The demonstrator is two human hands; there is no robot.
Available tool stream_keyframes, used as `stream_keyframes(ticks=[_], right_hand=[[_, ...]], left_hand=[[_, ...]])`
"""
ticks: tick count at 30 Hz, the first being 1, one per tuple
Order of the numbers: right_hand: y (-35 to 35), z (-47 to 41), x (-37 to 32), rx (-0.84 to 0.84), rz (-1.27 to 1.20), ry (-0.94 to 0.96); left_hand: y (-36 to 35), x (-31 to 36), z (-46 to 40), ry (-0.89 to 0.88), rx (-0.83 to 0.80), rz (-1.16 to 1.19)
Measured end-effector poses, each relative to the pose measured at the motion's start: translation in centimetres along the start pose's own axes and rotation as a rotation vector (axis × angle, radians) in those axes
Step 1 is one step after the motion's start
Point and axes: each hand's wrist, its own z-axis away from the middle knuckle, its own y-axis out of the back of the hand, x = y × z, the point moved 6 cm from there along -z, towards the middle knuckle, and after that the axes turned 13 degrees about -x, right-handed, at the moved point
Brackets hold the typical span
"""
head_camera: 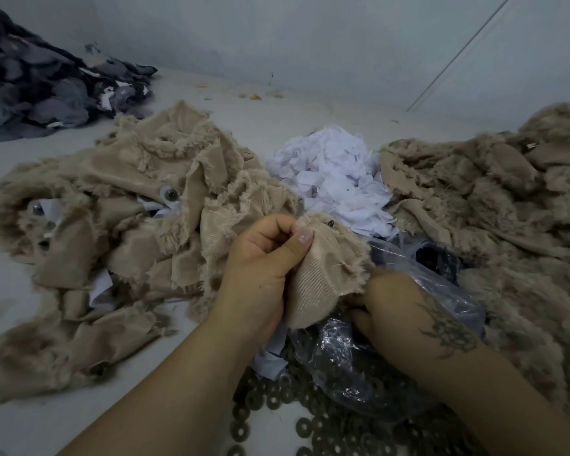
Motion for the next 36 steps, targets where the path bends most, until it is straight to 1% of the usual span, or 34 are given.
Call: stream_keyframes(ticks=[1, 4, 9, 13, 15, 18, 21, 23, 26, 28, 31, 33, 34, 36], right_hand=[[0.1, 0.1, -0.1, -0.022, 0.006, 0.011], [0.8, 0.2, -0.4, -0.020, 0.082, 0.075], [1.4, 0.3, -0.1, -0.068, 0.097, 0.037], [1.1, 0.3, 0.1, -0.110, 0.052, 0.048], [1.1, 0.2, 0.2, -0.097, 0.062, 0.081], [1.5, 0.5, 0.4, 0.010, 0.014, 0.174], [2.6, 1.0, 0.8, 0.195, -0.206, 0.210], [2.7, 1.1, 1.5, 0.240, -0.501, 0.197], [1.9, 0.8, 1.3, 0.126, -1.033, 0.225], [1.0, 0.5, 0.8, 0.050, -1.296, 0.237], [0.2, 0.3, -0.3, -0.033, -1.680, 0.326], [0.0, 0.3, -0.5, -0.050, -1.791, 0.337], [-0.1, 0.3, -0.3, -0.027, -1.787, 0.322], [0.0, 0.4, 0.3, 0.078, -1.642, 0.291]], left_hand=[[0.0, 0.0, 0.0, -0.001, 0.000, 0.002], [0.0, 0.0, 0.0, -0.002, -0.003, 0.002], [0.0, 0.1, 0.0, -0.001, -0.014, 0.008], [0.1, 0.0, -0.1, 0.003, -0.016, 0.010], [0.0, 0.0, -0.1, 0.003, -0.014, 0.010], [-0.1, 0.1, 0.0, 0.000, -0.007, 0.020], [-0.2, 0.2, -0.1, -0.001, -0.005, 0.039], [-0.2, 0.2, -0.1, 0.004, -0.003, 0.037], [-0.2, 0.1, -0.1, 0.010, -0.003, 0.004], [-0.3, -0.1, -0.1, 0.018, -0.022, -0.013], [-0.3, -0.2, 0.0, 0.038, -0.021, -0.046], [-0.3, -0.1, 0.0, 0.040, -0.028, -0.077], [-0.5, -0.1, 0.0, 0.041, -0.040, -0.101], [-0.9, -0.1, 0.2, 0.043, -0.061, -0.162]])
